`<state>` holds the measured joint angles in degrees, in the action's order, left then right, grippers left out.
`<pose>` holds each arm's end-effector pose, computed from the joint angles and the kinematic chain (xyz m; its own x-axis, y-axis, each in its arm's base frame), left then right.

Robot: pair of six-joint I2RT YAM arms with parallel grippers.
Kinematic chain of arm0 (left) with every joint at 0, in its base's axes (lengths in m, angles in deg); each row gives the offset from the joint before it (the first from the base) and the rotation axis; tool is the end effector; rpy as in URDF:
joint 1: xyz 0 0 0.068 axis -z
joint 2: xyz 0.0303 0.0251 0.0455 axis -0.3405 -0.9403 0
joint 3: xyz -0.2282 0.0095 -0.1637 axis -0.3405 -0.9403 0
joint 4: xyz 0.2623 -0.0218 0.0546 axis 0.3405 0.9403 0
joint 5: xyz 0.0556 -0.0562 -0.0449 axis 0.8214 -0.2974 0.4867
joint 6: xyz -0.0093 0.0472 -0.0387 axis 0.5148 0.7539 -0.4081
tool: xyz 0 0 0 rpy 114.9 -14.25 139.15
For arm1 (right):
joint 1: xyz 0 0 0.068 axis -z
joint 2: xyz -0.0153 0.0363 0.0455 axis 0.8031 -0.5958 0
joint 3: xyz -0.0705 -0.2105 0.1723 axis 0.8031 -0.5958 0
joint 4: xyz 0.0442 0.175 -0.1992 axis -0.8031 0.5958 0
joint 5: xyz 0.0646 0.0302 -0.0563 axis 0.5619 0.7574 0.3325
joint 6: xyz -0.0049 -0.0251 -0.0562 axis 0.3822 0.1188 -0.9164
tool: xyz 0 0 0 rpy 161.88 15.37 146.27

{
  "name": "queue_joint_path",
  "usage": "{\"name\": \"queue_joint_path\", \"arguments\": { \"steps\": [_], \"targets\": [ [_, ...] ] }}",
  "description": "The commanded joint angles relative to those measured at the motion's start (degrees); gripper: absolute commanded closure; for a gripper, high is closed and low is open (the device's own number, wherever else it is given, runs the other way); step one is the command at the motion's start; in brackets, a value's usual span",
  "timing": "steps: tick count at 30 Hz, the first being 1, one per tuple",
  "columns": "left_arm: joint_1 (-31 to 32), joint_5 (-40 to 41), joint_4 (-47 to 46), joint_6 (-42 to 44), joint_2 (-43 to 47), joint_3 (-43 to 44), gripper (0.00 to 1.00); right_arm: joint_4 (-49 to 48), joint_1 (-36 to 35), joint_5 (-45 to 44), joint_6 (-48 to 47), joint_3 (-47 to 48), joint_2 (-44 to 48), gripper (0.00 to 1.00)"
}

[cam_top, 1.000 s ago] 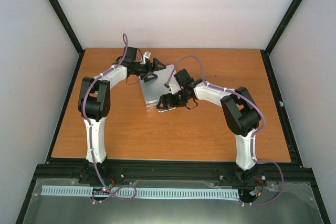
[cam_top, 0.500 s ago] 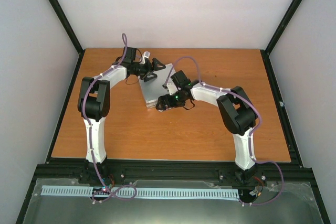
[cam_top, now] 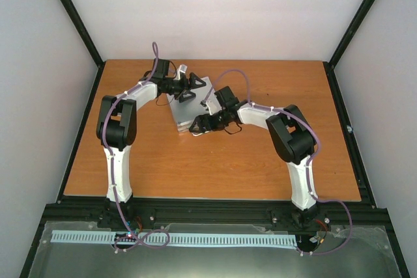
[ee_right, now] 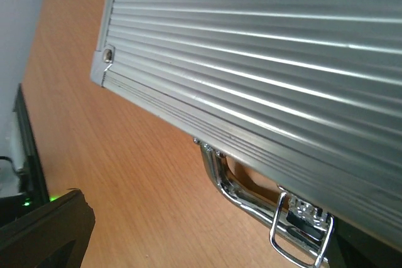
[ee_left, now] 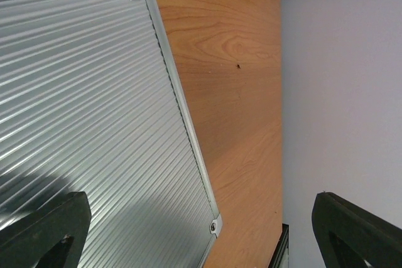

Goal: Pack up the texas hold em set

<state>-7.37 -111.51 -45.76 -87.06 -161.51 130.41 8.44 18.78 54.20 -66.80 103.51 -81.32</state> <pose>0.4731 -0.1413 0.1780 -0.9594 -0.2084 -0.1900 0.0613 0.5034 -0.8619 0.3514 0.2797 0.1351 -0.8576 -0.3451 -0.3813 -0.5136 0.5351 0.6708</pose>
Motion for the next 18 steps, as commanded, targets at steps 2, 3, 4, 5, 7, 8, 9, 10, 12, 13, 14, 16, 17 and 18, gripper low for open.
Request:
{"name": "queue_joint_path", "arguments": {
  "steps": [2, 3, 4, 5, 7, 8, 9, 10, 12, 13, 14, 16, 17, 18],
  "targets": [
    [0.38, 2.21, 6.46, 1.05, -2.60, -2.80, 0.00, 2.01, 0.28, 15.99, -0.83, -1.88, -6.14, 0.02],
    [0.34, 2.23, 6.44, 1.06, -2.53, -3.03, 0.00, 2.60, 0.74, 16.78, -1.19, -1.97, -6.47, 0.02],
    [0.38, 2.25, 6.35, 1.10, -2.39, -3.18, 0.00, 2.73, 1.18, 18.10, -1.29, -2.26, -6.76, 0.02],
    [0.38, 2.25, 6.24, 1.06, -2.36, -3.41, 0.00, 2.87, 1.71, 19.29, -1.38, -2.36, -7.24, 0.02],
    [0.38, 2.23, 6.17, 1.13, -2.19, -3.74, 0.00, 2.95, 2.69, 21.42, -0.72, -2.43, -8.40, 0.02],
    [0.38, 2.22, 6.13, 1.21, -2.15, -3.96, 0.00, 2.89, 3.12, 22.43, -0.40, -2.45, -9.16, 0.02],
    [0.38, 2.24, 6.12, 1.27, -2.07, -4.07, 0.00, 2.90, 3.40, 22.97, -0.03, -2.38, -9.84, 0.02],
    [0.38, 2.21, 6.15, 1.34, -1.92, -4.28, 0.00, 2.86, 3.63, 23.49, 0.30, -2.34, -10.46, 0.02],
    [0.38, 2.29, 6.13, 1.44, -1.74, -4.61, 0.00, 3.11, 3.87, 24.78, 0.32, -1.84, -11.77, 0.02],
    [0.38, 2.37, 6.14, 1.46, -1.58, -4.75, 0.00, 3.26, 3.89, 25.36, 0.35, -1.63, -12.20, 0.02],
    [0.38, 2.43, 6.07, 1.49, -1.49, -4.93, 0.00, 3.23, 3.89, 25.84, 0.31, -1.39, -12.53, 0.02],
    [0.38, 2.50, 6.06, 1.58, -1.39, -5.20, 0.00, 3.26, 3.89, 26.23, 0.43, -0.99, -12.96, 0.02],
    [0.38, 2.53, 5.98, 1.58, -1.45, -5.35, 0.00, 3.21, 3.89, 26.35, 0.52, -0.82, -13.16, 0.02],
    [0.36, 2.60, 5.97, 1.53, -1.39, -5.40, 0.00, 3.01, 3.94, 26.54, 0.73, -0.60, -13.32, 0.02]
  ]
}}
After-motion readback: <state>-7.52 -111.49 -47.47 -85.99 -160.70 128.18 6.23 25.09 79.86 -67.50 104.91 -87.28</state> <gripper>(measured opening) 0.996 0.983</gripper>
